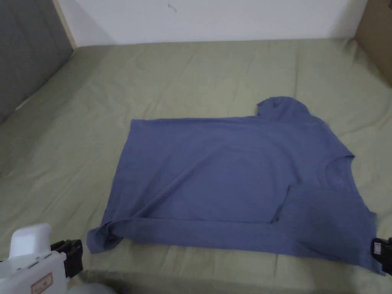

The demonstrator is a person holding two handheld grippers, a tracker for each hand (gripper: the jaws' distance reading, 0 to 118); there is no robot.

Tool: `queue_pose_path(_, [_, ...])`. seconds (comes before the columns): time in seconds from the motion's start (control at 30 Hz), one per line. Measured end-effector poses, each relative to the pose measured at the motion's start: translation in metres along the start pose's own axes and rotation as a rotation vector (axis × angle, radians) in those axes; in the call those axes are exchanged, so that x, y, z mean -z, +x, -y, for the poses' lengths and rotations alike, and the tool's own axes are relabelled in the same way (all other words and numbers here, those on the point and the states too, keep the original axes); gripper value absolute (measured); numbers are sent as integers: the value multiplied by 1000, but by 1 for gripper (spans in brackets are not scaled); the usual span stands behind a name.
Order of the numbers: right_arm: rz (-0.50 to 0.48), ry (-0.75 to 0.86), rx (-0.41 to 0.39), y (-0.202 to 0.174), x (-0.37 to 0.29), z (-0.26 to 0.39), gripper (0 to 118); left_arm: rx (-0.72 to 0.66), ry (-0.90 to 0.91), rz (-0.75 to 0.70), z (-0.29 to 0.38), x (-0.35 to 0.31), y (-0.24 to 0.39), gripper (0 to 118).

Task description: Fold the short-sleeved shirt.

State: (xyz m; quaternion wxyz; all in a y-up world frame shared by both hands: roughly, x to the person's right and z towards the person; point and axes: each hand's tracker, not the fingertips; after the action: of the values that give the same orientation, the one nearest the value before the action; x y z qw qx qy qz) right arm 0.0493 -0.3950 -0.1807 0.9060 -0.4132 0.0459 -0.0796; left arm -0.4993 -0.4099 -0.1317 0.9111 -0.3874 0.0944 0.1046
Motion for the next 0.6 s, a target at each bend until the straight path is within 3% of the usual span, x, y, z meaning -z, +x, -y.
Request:
queue_pose_path(0.03, [8,-8,-5,0,3,1,0,3,9,-4,-3,5,-1,0])
queue_pose_path(0.07, [14,-17,-4,0,6,1,0,17,21,-12,-7,10,0,11])
queue_pose_path(0.13, [13,-35,9,0,10,0,0,31,0,10,-16,20,2,56])
queue_pose_path(0.17, [13,-43,23,1,12,0,0,29,-20,33,-20,25,4,83])
queue_pose_path(0.2, [9,-47,34,2,13,0,0,30,-14,52,-21,29,6,99])
queue_pose_path(0.23, [7,-48,41,3,14,1,0,32,-7,78,-20,34,8,106])
queue_pose_path(0.33, [15,-60,47,5,17,1,0,56,-74,36,-24,58,12,103])
queue_pose_path(0.37, [21,-69,46,6,18,1,0,52,-118,22,-24,68,11,84])
queue_pose_path(0.4, [23,-76,43,9,20,1,0,36,-128,16,-23,74,10,53])
queue_pose_path(0.43, [29,-83,42,10,21,1,0,27,-123,27,-23,80,7,12])
queue_pose_path(0.47, [33,-88,43,12,22,1,0,-7,-131,22,-20,84,5,2])
queue_pose_path(0.53, [46,-98,50,20,28,2,0,-44,-146,60,-18,85,4,2])
queue_pose_path(0.57, [63,-100,47,21,30,2,6,-47,-143,85,-18,79,4,1])
queue_pose_path(0.6, [86,-108,38,22,32,1,25,-46,-121,80,-17,75,6,1])
